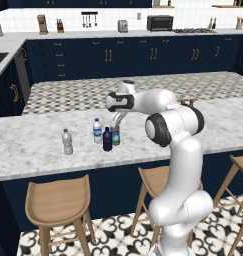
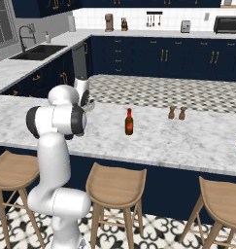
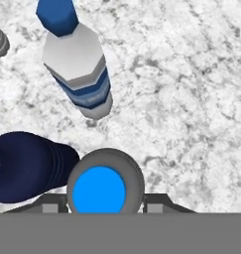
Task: Move the plastic bottles in the middle to the plastics group, and the glass bottles in the middle to the glass group.
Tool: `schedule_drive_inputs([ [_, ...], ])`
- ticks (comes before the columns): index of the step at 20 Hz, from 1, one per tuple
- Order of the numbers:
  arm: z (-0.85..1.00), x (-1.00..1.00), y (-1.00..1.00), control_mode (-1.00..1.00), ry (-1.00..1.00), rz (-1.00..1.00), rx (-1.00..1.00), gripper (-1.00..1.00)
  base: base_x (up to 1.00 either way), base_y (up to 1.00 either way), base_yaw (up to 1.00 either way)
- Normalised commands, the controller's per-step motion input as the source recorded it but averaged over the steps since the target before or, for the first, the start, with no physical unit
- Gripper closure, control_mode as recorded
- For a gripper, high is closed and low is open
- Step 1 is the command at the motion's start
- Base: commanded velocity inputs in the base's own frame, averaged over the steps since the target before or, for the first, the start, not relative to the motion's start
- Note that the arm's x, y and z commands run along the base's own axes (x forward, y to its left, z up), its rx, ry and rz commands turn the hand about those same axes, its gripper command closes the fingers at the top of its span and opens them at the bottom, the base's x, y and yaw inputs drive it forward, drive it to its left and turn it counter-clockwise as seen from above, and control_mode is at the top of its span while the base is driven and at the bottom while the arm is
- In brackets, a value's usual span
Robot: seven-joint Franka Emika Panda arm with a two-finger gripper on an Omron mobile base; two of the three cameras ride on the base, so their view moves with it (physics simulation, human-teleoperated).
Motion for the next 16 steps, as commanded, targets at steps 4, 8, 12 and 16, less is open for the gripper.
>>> schedule_drive_inputs([
  [4,-0.26,0.0,-0.02,-1.0,-0.19,0.0,0.0,1.0,0.0,0.0,0.0],
  [8,-0.33,0.0,-0.06,-1.0,-0.2,0.0,0.0,1.0,0.0,0.0,0.0],
  [12,-0.32,-0.06,0.0,-1.0,-0.14,0.0,0.0,1.0,0.0,0.0,0.0],
  [16,-0.01,-0.02,0.0,-1.0,-0.01,0.0,0.0,1.0,0.0,0.0,0.0],
])
